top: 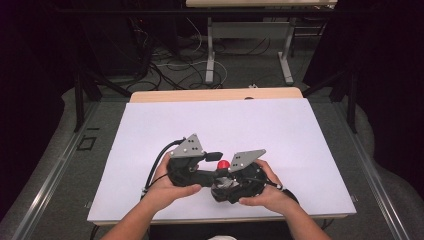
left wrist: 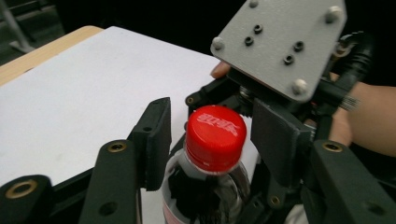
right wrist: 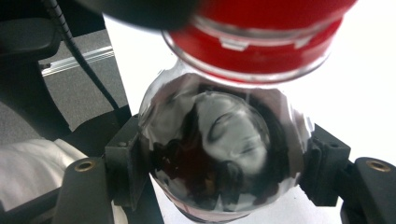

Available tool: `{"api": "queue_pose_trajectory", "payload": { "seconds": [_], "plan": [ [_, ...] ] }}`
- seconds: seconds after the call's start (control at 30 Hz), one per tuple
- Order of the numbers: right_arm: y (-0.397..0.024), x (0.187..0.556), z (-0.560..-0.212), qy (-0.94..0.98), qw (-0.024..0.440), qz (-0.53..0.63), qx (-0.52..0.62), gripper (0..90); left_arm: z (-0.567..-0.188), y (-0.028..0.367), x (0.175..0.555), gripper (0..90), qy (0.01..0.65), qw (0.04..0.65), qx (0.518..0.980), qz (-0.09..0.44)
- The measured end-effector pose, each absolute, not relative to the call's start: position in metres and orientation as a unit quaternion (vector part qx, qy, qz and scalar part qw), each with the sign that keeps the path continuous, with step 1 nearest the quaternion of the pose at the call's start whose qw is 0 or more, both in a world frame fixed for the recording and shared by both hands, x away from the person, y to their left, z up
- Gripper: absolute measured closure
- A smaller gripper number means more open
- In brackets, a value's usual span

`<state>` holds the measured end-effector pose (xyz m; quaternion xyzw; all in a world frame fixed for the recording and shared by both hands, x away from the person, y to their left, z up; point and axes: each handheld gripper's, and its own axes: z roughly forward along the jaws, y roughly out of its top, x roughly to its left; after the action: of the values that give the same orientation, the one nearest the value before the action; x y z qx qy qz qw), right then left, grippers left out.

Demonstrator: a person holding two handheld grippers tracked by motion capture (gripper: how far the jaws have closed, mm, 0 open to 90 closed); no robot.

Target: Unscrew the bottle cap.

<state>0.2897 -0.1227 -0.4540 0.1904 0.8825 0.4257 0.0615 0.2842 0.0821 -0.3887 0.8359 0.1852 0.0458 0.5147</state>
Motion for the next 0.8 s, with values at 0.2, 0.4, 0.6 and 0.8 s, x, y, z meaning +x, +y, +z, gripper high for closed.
{"api": "queue_pose_trajectory", "payload": {
  "seconds": [0.2,0.4,0.6,0.8],
  "plan": [
    [-0.121,0.288,-0.453,0.883,0.055,0.429,0.182,29.9,-0.392,0.085,0.292,51.5,0.161,0.514,0.842,0.019],
    [-0.120,0.288,-0.453,0.884,0.049,0.426,0.186,29.9,-0.394,0.077,0.290,61.0,0.176,0.510,0.842,0.025],
    [-0.122,0.291,-0.455,0.884,0.065,0.420,0.198,29.9,-0.394,0.065,0.274,61.5,0.243,0.497,0.828,0.090],
    [-0.122,0.292,-0.454,0.882,0.065,0.423,0.197,29.9,-0.391,0.060,0.268,60.8,0.263,0.489,0.824,0.110]
  ]
}}
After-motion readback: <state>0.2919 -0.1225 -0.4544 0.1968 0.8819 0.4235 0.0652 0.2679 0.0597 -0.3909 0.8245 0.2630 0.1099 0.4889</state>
